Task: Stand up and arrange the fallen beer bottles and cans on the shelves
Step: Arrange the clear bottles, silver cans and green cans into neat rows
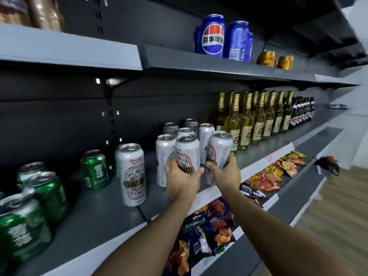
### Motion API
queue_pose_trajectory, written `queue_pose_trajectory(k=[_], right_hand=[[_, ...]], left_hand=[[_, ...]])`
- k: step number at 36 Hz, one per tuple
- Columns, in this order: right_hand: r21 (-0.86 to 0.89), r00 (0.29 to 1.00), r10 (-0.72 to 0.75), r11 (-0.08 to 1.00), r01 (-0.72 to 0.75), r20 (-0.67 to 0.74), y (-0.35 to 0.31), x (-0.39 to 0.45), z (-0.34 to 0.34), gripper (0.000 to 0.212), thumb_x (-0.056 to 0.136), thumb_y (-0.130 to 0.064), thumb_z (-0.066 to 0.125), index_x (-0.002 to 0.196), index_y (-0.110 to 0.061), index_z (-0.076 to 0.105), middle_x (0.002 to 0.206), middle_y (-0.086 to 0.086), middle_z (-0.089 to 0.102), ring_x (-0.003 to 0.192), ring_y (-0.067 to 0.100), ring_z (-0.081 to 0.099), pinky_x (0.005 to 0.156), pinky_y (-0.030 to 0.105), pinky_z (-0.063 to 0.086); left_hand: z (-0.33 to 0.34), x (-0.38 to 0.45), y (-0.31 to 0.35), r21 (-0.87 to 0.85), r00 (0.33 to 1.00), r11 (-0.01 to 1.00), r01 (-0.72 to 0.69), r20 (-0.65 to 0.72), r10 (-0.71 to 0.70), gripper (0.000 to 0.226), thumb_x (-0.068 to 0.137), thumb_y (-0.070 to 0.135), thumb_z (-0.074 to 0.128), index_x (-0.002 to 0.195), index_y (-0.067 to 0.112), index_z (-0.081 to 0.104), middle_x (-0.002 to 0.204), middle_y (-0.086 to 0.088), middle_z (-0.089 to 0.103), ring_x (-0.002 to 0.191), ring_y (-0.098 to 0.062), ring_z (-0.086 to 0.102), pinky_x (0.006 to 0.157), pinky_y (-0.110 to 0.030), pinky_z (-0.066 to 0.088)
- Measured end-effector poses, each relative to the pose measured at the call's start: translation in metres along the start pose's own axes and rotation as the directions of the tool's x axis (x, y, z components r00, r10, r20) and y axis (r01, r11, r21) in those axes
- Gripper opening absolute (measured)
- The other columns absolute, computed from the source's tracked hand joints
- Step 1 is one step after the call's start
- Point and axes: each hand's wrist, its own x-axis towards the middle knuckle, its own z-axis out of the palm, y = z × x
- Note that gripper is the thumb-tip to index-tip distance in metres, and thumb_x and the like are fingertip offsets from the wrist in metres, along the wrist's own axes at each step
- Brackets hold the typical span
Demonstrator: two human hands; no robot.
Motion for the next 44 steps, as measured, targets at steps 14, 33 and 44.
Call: queue_pose_trajectory(k=[14,33,44], right_hand=[[-0.018,0.991,-0.055,0.998,0.058,0.119,0.033,0.065,0.022,0.059,0.08,-0.036,0.076,0.127,-0.017,0.046,0.121,0.003,0.065,0.111,0.025,0.061,0.089,0.038,0.049],[-0.076,0.82,-0.508,0.859,0.507,-0.263,-0.024,0.001,0.022,0.046,0.086,-0.028,0.05,0.127,-0.005,0.051,0.117,0.016,0.055,0.113,0.035,0.049,0.097,0.049,0.035],[-0.11,0.697,-0.687,0.691,0.714,0.206,-0.159,-0.066,0.078,0.029,0.094,-0.027,0.052,0.12,-0.014,0.055,0.115,0.006,0.058,0.11,0.027,0.051,0.09,0.041,0.039]], left_hand=[[0.053,0.018,-0.003,0.118,0.995,0.992,0.042,-0.096,-0.031,0.084,0.068,0.046,0.082,0.138,0.022,0.043,0.132,0.001,0.044,0.114,-0.024,0.055,0.086,-0.039,0.049],[-0.025,-0.016,-0.02,0.126,0.914,0.939,-0.32,-0.221,0.341,0.029,0.089,0.034,0.063,0.111,0.018,0.052,0.093,0.008,0.046,0.084,-0.01,0.049,0.066,-0.03,0.042],[-0.158,0.034,-0.03,0.248,0.881,0.942,-0.226,-0.361,0.306,0.023,0.091,0.031,0.058,0.107,0.016,0.053,0.104,-0.001,0.051,0.099,-0.023,0.053,0.073,-0.035,0.041]])
